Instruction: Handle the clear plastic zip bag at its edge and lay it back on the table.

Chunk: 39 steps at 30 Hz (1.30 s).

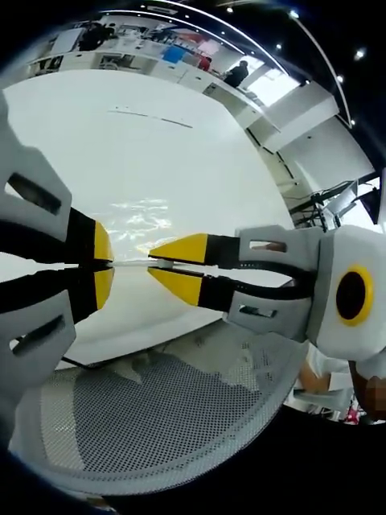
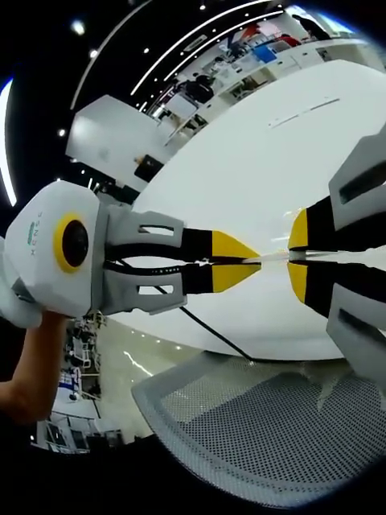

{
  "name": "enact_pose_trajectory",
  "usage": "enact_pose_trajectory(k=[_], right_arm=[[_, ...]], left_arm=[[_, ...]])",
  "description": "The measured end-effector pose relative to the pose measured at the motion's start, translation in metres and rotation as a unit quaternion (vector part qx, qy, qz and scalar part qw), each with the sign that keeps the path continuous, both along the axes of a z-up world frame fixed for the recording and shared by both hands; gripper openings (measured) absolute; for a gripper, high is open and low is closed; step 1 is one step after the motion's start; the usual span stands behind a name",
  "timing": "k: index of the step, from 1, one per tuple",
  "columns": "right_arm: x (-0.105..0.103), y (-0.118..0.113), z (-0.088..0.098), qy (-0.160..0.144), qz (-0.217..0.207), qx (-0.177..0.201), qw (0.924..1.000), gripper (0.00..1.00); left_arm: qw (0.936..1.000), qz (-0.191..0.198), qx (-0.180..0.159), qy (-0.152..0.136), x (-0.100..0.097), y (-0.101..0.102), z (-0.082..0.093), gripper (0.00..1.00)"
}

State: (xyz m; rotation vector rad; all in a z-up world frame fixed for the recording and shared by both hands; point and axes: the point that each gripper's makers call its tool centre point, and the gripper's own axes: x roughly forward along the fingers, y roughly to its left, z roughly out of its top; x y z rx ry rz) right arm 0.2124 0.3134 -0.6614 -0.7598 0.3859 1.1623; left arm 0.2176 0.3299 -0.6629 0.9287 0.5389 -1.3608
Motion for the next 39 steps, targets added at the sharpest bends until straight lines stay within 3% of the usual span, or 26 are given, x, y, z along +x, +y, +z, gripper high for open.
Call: enact_pose_trajectory(k=[39], right_arm=[[-0.0016,-0.0071,-0.0016,0.002,-0.006,-0.004,1.0000,0.00]], left_arm=[[1.0000,0.001,-0.002,0.001,-0.0006,0.0023,0.0000,0.00]])
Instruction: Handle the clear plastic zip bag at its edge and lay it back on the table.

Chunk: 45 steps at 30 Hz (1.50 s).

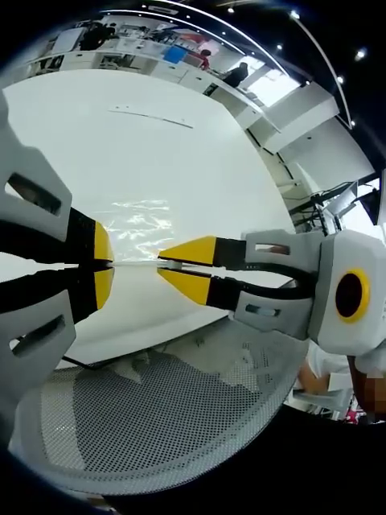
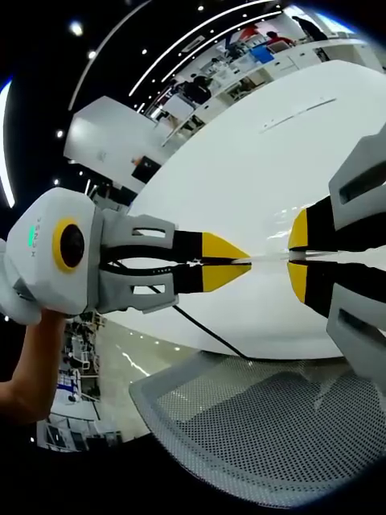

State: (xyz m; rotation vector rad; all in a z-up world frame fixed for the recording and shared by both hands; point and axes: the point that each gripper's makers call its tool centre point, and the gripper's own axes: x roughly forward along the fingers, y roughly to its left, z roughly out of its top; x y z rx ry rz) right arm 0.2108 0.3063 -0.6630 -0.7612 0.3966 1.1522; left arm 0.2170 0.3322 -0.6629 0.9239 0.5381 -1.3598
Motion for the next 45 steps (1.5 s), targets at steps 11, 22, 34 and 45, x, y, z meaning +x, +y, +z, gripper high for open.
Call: enact_pose_trajectory(k=[11,22,34,45], right_arm=[[0.0009,-0.0035,-0.0011,0.000,-0.004,-0.002,1.0000,0.00],[0.0009,-0.0061,-0.0011,0.001,-0.008,-0.002,1.0000,0.00],[0.0012,-0.0075,-0.0018,0.002,-0.010,-0.002,0.9999,0.00],[0.0008,-0.0080,-0.0013,0.004,-0.012,0.004,0.9999,0.00]], left_arm=[[1.0000,0.002,0.001,0.000,0.0005,0.0019,-0.0001,0.00],[1.0000,0.001,0.000,-0.001,0.0018,0.0013,0.0001,0.00],[1.0000,0.003,0.000,0.000,0.0024,0.0018,0.0000,0.00],[1.0000,0.003,-0.002,0.000,0.0023,0.0010,0.0010,0.00]])
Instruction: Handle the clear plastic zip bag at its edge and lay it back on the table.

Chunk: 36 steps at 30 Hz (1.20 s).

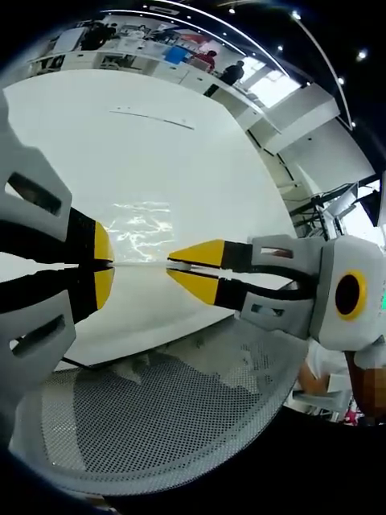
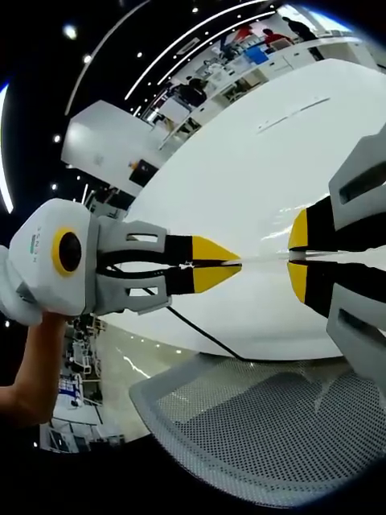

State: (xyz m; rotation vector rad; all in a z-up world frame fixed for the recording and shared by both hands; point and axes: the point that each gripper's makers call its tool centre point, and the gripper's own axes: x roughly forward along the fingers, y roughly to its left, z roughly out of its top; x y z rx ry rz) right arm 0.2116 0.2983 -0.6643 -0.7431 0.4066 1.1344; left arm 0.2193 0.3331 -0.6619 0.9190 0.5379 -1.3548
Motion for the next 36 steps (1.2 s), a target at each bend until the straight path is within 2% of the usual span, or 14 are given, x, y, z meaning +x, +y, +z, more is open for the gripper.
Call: enact_pose_trajectory(k=[36], right_arm=[[0.0004,-0.0040,-0.0028,0.003,-0.006,-0.002,1.0000,0.00]], left_arm=[[1.0000,0.003,0.000,0.004,0.0011,0.0049,-0.0029,0.00]])
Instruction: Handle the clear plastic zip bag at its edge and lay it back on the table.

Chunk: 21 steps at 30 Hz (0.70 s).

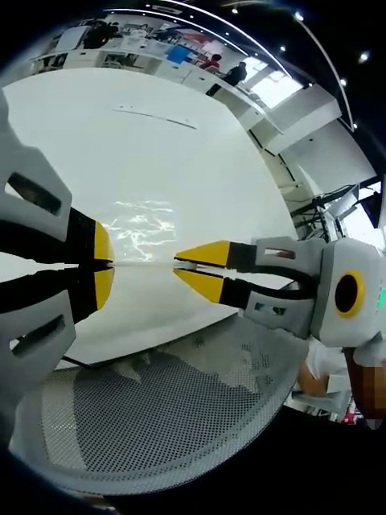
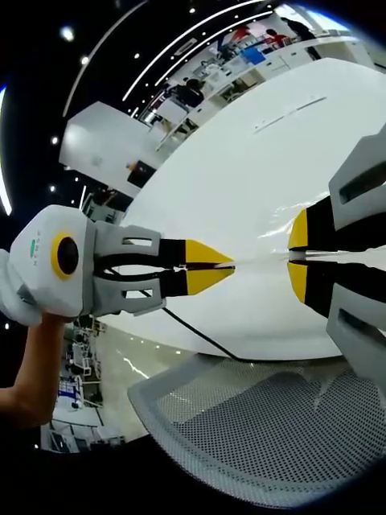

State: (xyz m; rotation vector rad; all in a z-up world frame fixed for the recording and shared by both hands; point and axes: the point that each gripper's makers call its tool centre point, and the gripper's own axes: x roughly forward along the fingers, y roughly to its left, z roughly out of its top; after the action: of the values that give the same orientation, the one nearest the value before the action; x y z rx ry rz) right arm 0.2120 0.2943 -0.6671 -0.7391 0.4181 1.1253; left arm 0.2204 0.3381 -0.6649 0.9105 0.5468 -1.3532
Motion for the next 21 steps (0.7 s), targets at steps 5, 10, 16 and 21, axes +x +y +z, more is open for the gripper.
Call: enact_pose_trajectory(k=[5,10,16,21], right_arm=[[0.0002,-0.0016,-0.0006,0.000,-0.002,0.000,1.0000,0.00],[0.0003,-0.0031,-0.0006,0.001,-0.004,0.001,1.0000,0.00],[0.0002,-0.0040,-0.0008,0.001,-0.005,0.002,1.0000,0.00],[0.0003,-0.0037,-0.0008,0.001,-0.006,0.003,1.0000,0.00]], left_arm=[[1.0000,0.000,0.001,0.000,0.0001,0.0000,-0.0002,0.00],[1.0000,0.000,0.000,0.000,0.0001,-0.0008,0.0001,0.00],[1.0000,0.001,0.001,0.001,0.0004,-0.0014,-0.0001,0.00],[1.0000,0.002,0.001,0.002,-0.0003,-0.0016,0.0004,0.00]])
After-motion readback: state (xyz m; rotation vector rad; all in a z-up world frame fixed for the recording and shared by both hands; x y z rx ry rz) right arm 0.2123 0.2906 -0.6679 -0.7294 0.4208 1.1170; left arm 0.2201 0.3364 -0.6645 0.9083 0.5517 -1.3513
